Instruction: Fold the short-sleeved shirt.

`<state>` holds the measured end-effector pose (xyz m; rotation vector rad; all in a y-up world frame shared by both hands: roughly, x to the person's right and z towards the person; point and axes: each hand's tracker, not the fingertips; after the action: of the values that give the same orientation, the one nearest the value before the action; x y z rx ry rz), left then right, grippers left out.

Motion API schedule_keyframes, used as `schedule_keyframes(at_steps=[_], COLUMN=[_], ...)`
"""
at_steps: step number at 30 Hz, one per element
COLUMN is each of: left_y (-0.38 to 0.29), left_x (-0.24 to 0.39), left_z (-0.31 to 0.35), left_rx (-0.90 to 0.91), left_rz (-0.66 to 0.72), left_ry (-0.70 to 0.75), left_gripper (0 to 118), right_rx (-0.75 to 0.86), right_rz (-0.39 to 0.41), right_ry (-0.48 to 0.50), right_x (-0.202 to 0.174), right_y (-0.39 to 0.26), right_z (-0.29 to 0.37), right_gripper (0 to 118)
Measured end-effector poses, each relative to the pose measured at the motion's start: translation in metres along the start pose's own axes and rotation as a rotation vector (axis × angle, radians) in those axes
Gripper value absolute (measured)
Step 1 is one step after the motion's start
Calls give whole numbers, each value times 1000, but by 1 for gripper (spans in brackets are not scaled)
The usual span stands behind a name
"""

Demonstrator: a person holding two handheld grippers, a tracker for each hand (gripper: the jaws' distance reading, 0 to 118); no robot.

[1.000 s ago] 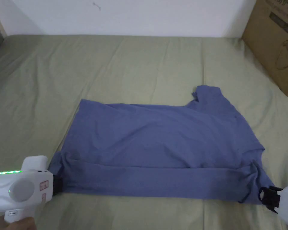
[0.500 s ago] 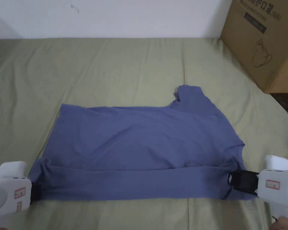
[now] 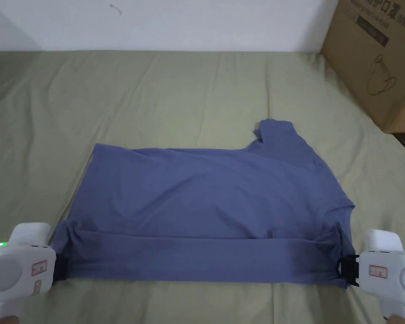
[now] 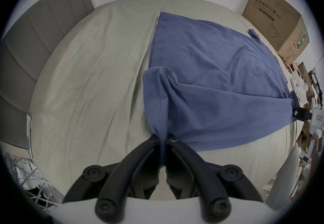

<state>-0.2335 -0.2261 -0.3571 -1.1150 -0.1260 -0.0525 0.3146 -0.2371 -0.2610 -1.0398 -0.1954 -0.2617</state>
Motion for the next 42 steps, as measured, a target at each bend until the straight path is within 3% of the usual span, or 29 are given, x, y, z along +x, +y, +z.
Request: schedule_keyframes(at_steps=[11,18,24,25,26,28,30,32,36,37,38,39,40,42], left_y=[-37,-103,-109,-110,-109,-108,-103,-95,-70,-62,-55,-47,-38,-26], left_x=[4,7,6,7,10,11,7,3,-8,-8,-4,0,3,12], left_z=[44,45,46,44,45,49,52,61,77,79,79,76,71,59], left_rx=[-1,-88,-66,-60,-62,-46,-42,-26,91,128,144,140,156,130], left_rz=[-28,6,51,47,42,25,5,6,83,95,101,95,83,49], left_ry=[17,-8,-11,-7,-2,39,98,96,-66,-107,-108,-88,-48,-32], left_gripper=[4,4,5,9,19,51,73,76,74,62,37,5,0,0], right_rx=[-2,-88,-99,-94,-92,-75,-75,-48,25,38,38,38,43,40], right_rz=[66,56,44,45,48,63,60,36,35,36,36,34,22,-10], right_ry=[34,50,49,46,41,-1,-5,4,42,48,45,42,32,86], right_x=[15,35,34,32,31,30,33,37,35,32,28,24,21,19], right_y=[-10,-51,-60,-60,-60,-60,-56,-47,-23,-14,-7,-1,4,15], right_z=[46,50,39,38,38,41,46,57,76,78,75,70,64,51], right_gripper=[6,6,6,12,28,86,92,92,87,71,48,22,6,0])
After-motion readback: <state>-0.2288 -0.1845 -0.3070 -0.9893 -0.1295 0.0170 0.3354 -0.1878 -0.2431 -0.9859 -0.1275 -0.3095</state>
